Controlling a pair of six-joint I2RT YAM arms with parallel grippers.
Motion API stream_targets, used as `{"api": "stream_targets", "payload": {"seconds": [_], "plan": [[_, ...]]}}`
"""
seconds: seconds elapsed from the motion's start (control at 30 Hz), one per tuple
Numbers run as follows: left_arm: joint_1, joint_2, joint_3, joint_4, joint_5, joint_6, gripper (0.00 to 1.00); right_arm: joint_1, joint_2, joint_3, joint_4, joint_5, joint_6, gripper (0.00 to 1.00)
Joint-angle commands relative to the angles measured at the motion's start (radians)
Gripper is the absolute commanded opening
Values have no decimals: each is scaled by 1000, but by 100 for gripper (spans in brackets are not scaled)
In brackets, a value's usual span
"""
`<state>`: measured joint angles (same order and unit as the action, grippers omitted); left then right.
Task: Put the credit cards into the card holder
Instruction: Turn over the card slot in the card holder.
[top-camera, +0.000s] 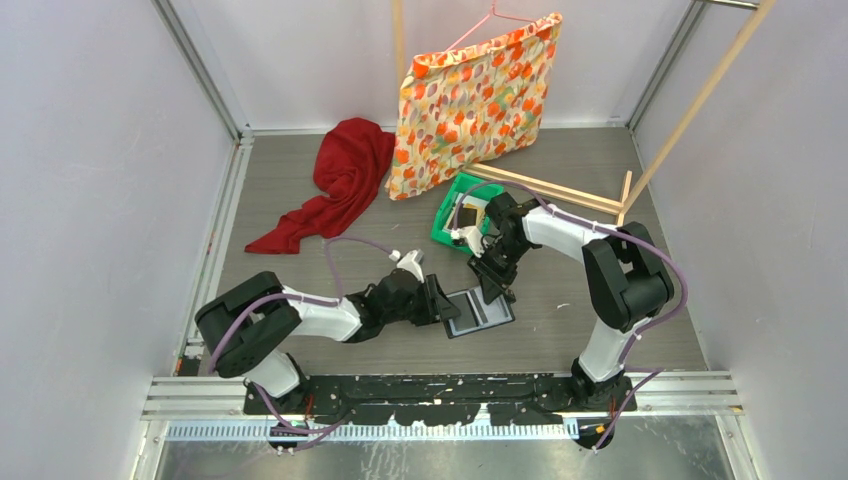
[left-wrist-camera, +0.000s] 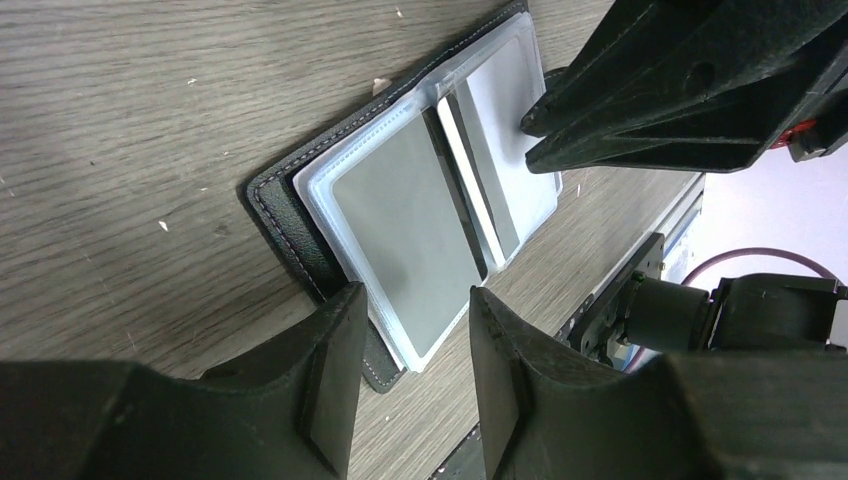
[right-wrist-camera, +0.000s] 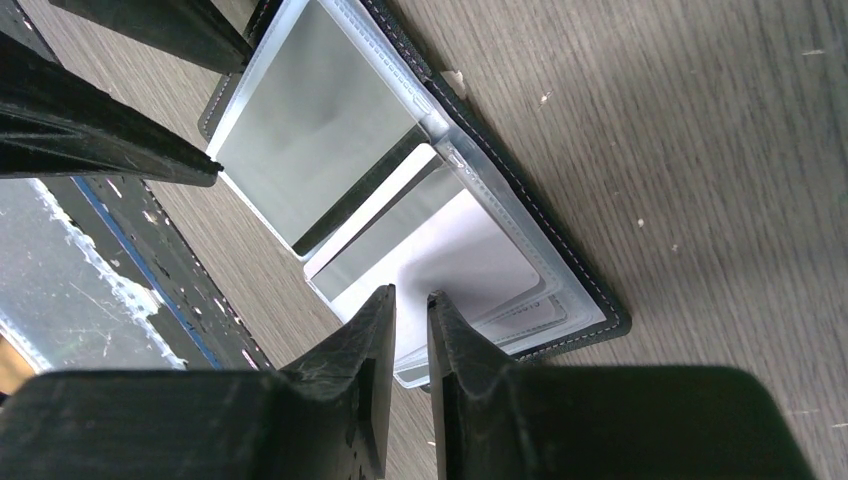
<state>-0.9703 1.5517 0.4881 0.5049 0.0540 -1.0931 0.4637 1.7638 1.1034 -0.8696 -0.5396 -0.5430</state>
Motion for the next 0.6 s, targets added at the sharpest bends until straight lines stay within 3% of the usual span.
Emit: {"api": "stream_targets", "payload": {"seconds": [0.0,0.57], "plan": [[-16,-8,15,57,-14,-3,43,7,14,18,2,27,-5,24],[-23,-5,17,125,-20,-3,37,-1,-98,35,-63,-86,-73,28]]}}
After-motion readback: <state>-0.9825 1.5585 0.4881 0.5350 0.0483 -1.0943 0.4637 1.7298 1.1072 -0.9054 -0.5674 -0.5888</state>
